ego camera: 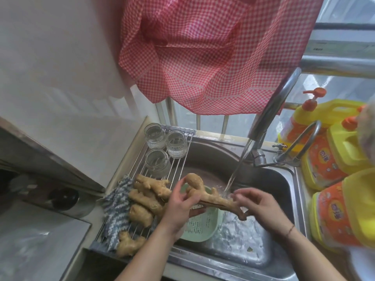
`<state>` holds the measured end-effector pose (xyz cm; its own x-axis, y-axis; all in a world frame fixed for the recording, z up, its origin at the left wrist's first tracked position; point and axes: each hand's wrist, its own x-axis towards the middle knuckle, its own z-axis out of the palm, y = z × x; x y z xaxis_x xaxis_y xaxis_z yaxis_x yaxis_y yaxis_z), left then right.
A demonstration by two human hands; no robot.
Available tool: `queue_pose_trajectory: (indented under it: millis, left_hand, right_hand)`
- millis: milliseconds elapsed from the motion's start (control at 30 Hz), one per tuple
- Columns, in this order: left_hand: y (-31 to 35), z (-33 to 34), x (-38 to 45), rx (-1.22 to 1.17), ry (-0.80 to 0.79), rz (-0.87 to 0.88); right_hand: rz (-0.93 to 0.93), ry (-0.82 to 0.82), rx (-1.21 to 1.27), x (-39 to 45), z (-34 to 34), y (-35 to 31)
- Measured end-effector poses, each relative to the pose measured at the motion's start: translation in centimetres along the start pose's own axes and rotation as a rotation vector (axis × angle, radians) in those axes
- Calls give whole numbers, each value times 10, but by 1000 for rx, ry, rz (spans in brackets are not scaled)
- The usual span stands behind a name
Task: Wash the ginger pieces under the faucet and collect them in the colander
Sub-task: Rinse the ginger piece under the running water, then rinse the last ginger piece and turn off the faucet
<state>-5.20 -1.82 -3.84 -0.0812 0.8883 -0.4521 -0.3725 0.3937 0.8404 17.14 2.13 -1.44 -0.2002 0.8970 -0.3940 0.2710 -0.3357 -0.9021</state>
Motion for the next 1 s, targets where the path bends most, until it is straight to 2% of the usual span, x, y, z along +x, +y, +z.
queue_pose_trajectory:
  millis: [100, 167, 367, 533, 733, 833, 933, 1000]
  left_hand:
    - [2, -4, -6, -73, 8, 7]
    - [2, -3, -9, -79, 30, 9]
    - [-2, 8, -11, -45, 47, 14]
    - [-2, 16, -13, -45, 59, 2]
    - [-2, 22, -17, -53, 80, 3]
    - [-3, 23, -18, -60, 95, 8]
    - [-8, 24, -18, -59, 119, 2]
    - [-11, 23, -17, -32, 149, -5]
  right_hand:
    - [46, 484, -38, 30, -38, 10]
    - [66, 626, -92, 51, -64, 20]
    - [30, 678, -238, 67, -70, -3]
    - [-7, 666, -176, 84, -69, -16]
    - [-58, 598, -246, 109, -86, 10]
    - [-63, 613, -227, 98, -73, -12]
    - [-54, 719, -289, 98, -61, -16]
    - [-139, 809, -277, 104, -56, -15]
